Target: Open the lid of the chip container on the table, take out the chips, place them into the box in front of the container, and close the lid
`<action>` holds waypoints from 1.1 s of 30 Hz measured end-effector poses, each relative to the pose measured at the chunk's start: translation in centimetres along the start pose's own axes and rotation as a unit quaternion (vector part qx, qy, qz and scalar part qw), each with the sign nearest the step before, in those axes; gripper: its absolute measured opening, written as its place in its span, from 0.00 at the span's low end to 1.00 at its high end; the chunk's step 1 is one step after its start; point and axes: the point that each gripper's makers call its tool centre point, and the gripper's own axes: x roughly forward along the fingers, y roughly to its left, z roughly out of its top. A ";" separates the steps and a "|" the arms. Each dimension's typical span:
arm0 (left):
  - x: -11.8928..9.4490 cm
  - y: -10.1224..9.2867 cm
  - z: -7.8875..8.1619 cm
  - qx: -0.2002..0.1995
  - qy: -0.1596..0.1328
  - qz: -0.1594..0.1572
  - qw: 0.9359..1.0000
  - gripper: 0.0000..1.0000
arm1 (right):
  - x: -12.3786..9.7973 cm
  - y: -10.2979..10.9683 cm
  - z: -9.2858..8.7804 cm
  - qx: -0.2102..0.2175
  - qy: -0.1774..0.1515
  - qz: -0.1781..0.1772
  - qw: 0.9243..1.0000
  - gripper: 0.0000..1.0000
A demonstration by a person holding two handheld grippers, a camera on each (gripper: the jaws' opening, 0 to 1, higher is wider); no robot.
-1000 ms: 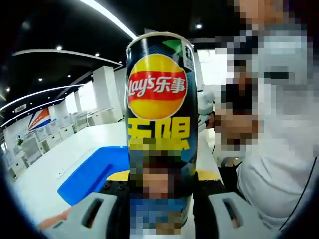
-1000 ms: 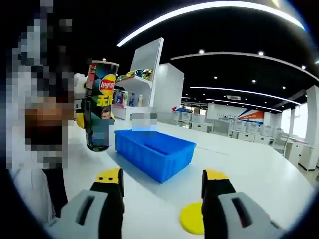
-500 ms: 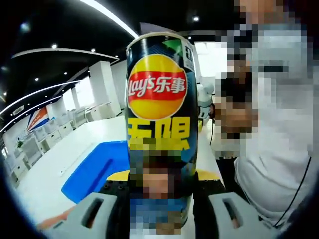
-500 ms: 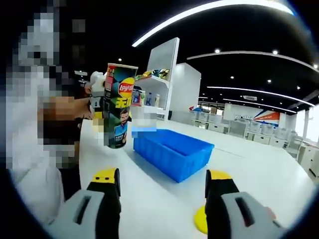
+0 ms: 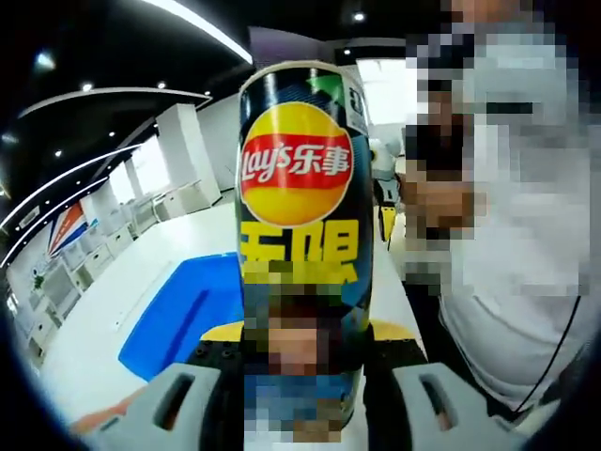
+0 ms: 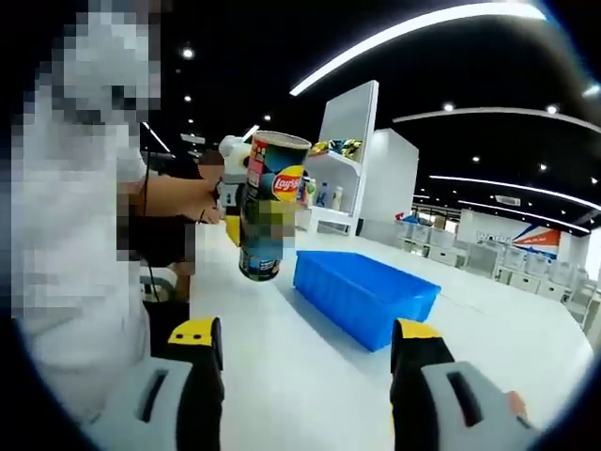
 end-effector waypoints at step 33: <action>-0.5 -0.9 -3.3 0.063 0.192 -0.047 0.978 0.47 | -0.5 0.9 -0.9 -0.021 0.021 0.007 1.000 0.69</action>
